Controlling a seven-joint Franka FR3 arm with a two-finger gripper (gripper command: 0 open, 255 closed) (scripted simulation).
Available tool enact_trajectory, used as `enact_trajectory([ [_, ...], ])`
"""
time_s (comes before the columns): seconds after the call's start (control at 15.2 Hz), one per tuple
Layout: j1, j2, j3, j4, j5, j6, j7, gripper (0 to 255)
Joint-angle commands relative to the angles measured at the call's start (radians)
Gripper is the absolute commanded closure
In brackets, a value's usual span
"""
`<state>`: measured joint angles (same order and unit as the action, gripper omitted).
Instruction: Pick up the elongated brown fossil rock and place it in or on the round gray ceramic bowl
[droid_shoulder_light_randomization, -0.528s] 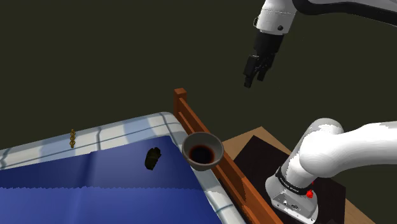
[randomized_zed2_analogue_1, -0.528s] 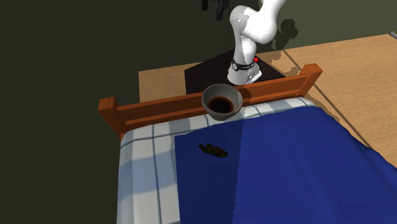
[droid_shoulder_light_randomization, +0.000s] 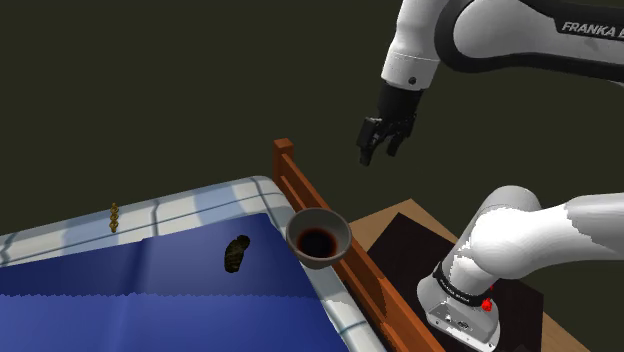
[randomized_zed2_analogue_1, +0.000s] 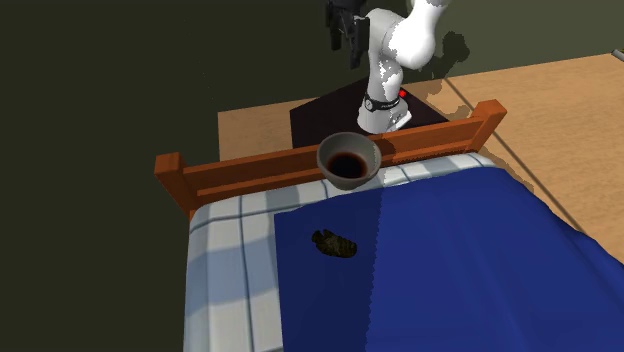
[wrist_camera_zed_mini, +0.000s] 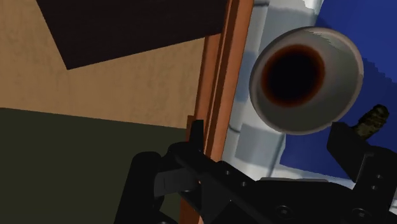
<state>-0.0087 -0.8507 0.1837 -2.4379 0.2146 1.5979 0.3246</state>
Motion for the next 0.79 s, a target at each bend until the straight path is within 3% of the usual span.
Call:
enact_trajectory([
  [0.0,-0.003,0.027,0.045,-0.023,0.041,0.066,0.065,0],
  [0.73,-0.028,0.235,0.317,-0.089,0.225,0.444,0.406,0],
])
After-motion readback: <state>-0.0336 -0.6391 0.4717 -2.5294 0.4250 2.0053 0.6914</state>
